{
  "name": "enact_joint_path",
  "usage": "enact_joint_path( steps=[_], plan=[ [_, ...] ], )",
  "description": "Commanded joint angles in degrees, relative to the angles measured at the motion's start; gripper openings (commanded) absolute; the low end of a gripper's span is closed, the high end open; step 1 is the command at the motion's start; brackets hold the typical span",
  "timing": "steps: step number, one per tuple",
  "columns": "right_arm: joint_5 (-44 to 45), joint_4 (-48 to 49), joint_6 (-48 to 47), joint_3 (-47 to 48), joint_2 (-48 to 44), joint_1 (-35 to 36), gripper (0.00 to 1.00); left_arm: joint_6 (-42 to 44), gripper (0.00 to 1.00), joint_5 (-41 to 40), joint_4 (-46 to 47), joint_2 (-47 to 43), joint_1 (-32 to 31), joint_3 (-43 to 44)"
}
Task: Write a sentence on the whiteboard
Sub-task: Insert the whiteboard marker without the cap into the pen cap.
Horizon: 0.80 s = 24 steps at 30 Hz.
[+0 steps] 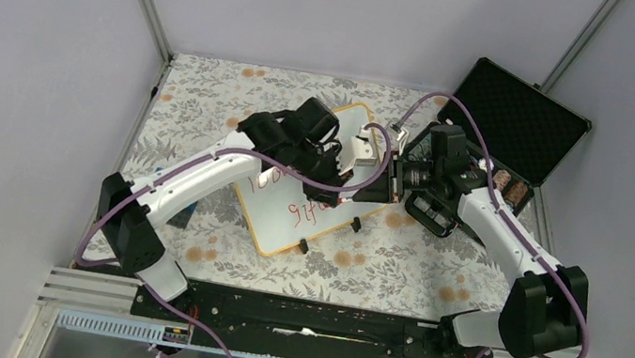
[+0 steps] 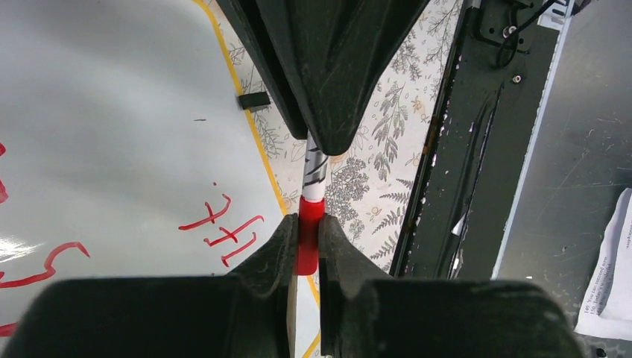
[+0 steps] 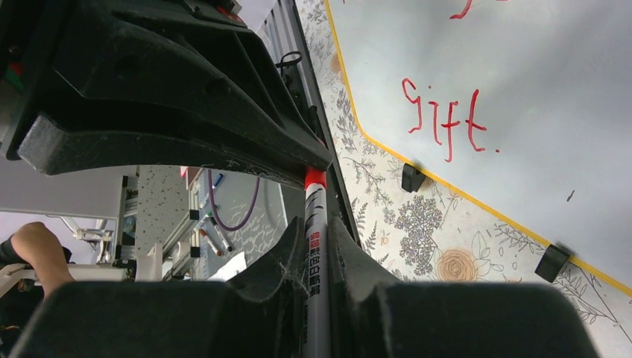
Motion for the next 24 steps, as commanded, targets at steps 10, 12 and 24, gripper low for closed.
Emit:
enact_joint_path(
  steps=[10, 12, 24],
  plan=[
    [0.54, 17.08, 12.46, 0.60, 2.12, 0.54, 0.00, 1.97, 0.52, 7.35, 3.52, -0.81, 3.94, 12.00],
    [0.42, 17.23, 12.66, 0.97, 2.23, 0.36, 0.00, 2.51, 0.60, 9.22, 3.08, -2.16, 5.74, 12.16],
    [-4.10, 18.86, 15.07, 1.85, 0.44, 0.08, 0.00, 7.53, 0.65, 7.23, -1.58, -9.44, 8.27, 1.86]
  ],
)
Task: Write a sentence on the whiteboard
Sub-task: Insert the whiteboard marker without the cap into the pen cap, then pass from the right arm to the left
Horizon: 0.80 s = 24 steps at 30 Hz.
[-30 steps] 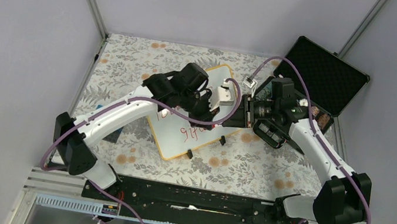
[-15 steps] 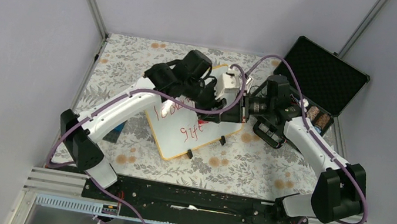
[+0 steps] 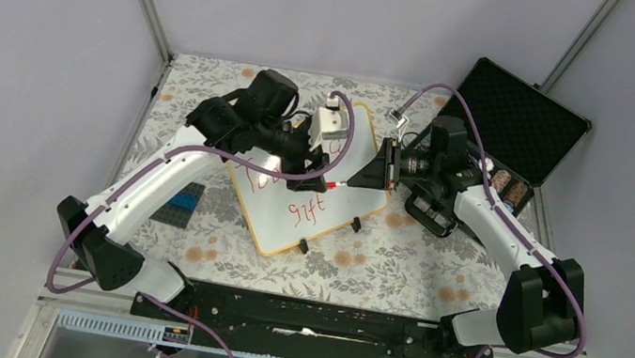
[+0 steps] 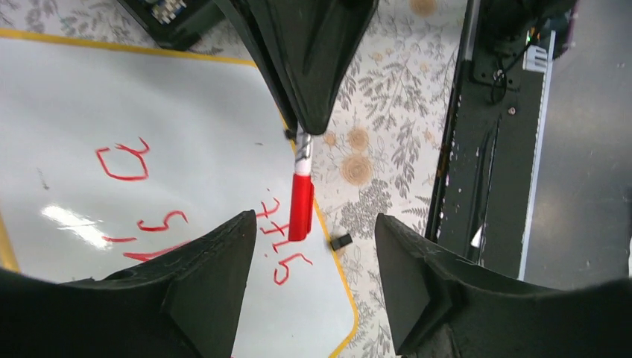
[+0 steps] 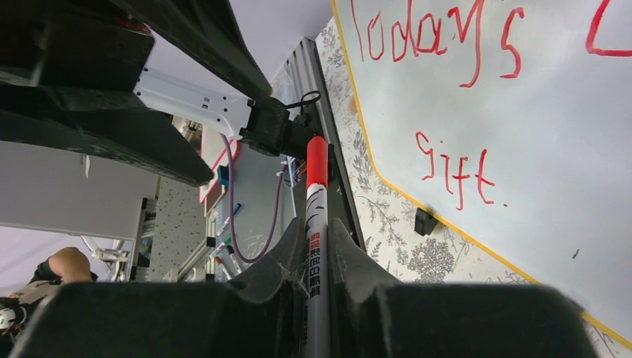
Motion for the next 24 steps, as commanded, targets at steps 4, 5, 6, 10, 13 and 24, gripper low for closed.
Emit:
enact_joint_path(
  steps=[4, 5, 6, 10, 13, 24],
  plan=[
    [-5.81, 2.70, 1.26, 1.82, -2.04, 0.86, 0.00, 1.62, 0.65, 0.87, -1.03, -1.14, 0.02, -2.62],
    [-5.87, 2.63, 1.17, 1.82, -2.22, 1.17, 0.00, 1.25, 0.65, 0.94, -0.99, -0.67, 0.01, -2.62],
    [-5.73, 2.63, 1.11, 1.82, -2.47, 1.30, 0.00, 1.03, 0.65, 1.17, -1.01, -0.31, 0.06, -2.81],
    [-5.81, 2.61, 1.24, 2.17, -2.75, 1.57, 0.00, 0.88, 0.63, 2.04, -1.64, 1.01, -0.37, -3.44],
    [-5.66, 2.66, 1.26, 2.17, -2.87, 1.93, 0.00, 0.61, 0.57, 2.36, -1.88, 1.99, -1.24, -3.36],
    [-5.62, 2.62, 1.29, 1.98, -2.82, 3.15, 0.00, -1.24, 0.14, 1.48, -1.59, 5.05, -4.03, -2.26]
  ],
)
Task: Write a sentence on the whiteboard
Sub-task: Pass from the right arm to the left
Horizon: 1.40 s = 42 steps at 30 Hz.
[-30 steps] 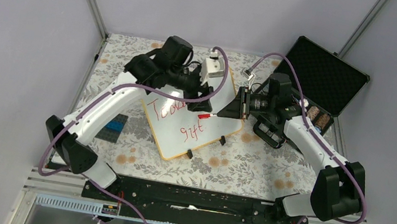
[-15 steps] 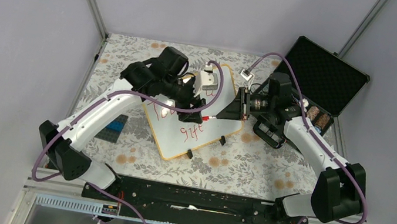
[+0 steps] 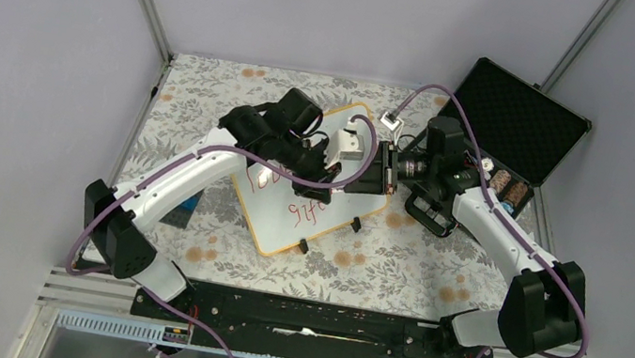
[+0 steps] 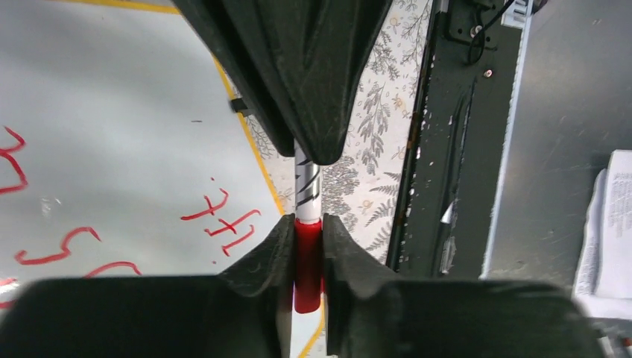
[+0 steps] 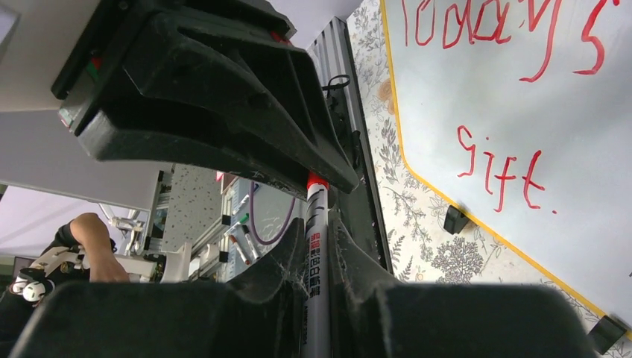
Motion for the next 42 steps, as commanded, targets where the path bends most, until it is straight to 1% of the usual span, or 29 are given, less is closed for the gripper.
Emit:
enact_joint_path(
  steps=[1, 2, 8, 18, 30, 35, 42],
  plan=[
    [-1.35, 2.35, 0.44, 1.89, -1.87, 1.44, 0.00, -1.38, 0.06, 1.28, 1.56, 0.73, -0.14, 1.71],
    [-1.23, 2.35, 0.38, 1.64, -1.97, 1.87, 0.00, -1.89, 0.00, 1.26, 2.26, 0.72, -0.17, 1.68],
    [-0.07, 2.24, -0.03, 0.94, -1.28, 4.58, 0.00, -4.56, 0.00, 3.53, 5.21, 1.65, -1.31, 3.52],
    [1.55, 0.46, -1.90, 1.40, 0.19, 8.81, 0.00, -7.38, 0.00, 4.29, 7.45, 3.73, -1.75, 8.51],
    [1.97, 0.59, -1.31, 1.31, 0.89, 11.71, 0.00, -10.37, 0.00, 2.59, 14.11, 3.31, -1.74, 9.00],
    [1.99, 0.50, -1.30, 1.37, 1.38, 12.95, 0.00, -11.27, 0.00, 3.14, 17.14, 3.56, -1.71, 9.32],
    [2.32, 0.46, -1.23, 1.37, 1.72, 14.01, 0.00, -8.94, 0.00, 3.81, 18.99, 4.42, -3.63, 10.74]
  ],
)
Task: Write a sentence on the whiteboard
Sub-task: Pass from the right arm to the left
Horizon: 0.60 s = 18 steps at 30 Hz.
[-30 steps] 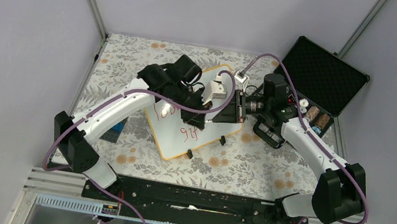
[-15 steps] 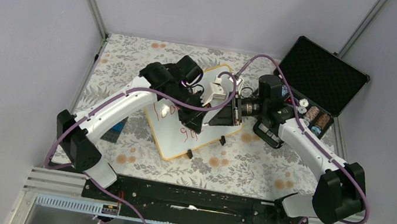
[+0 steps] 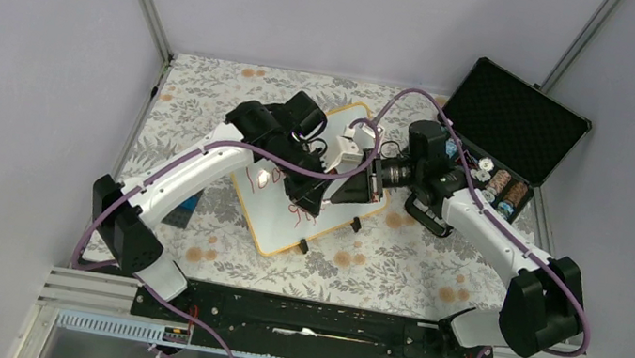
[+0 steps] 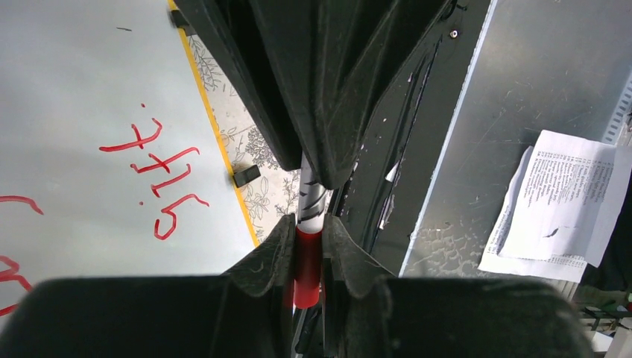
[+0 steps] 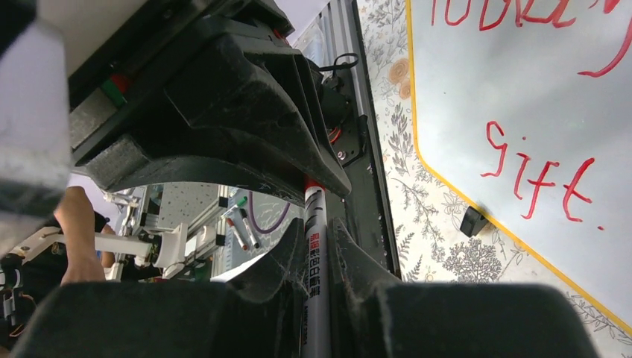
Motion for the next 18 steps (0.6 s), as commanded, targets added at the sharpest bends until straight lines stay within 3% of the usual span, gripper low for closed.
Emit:
enact_joint_path(
  steps=[1, 8, 14, 18],
  plan=[
    [-0.76, 0.96, 0.18, 1.36, 1.05, 7.48, 0.00, -1.45, 0.00, 5.28, 30.53, 1.58, -2.87, 6.64],
    [-0.83, 0.60, -0.20, 1.32, 0.67, 7.54, 0.00, -1.90, 0.00, 3.60, 31.86, 2.76, -3.66, 7.40],
    [-0.03, -6.32, -5.59, 3.17, -0.49, 4.55, 0.00, 0.56, 0.00, -1.50, 26.95, 1.05, -3.37, 5.55],
    [-1.92, -6.24, -4.82, 4.77, -1.70, -2.01, 0.16, 2.30, 0.00, -2.61, 24.10, -1.21, -3.40, 0.46]
  ],
)
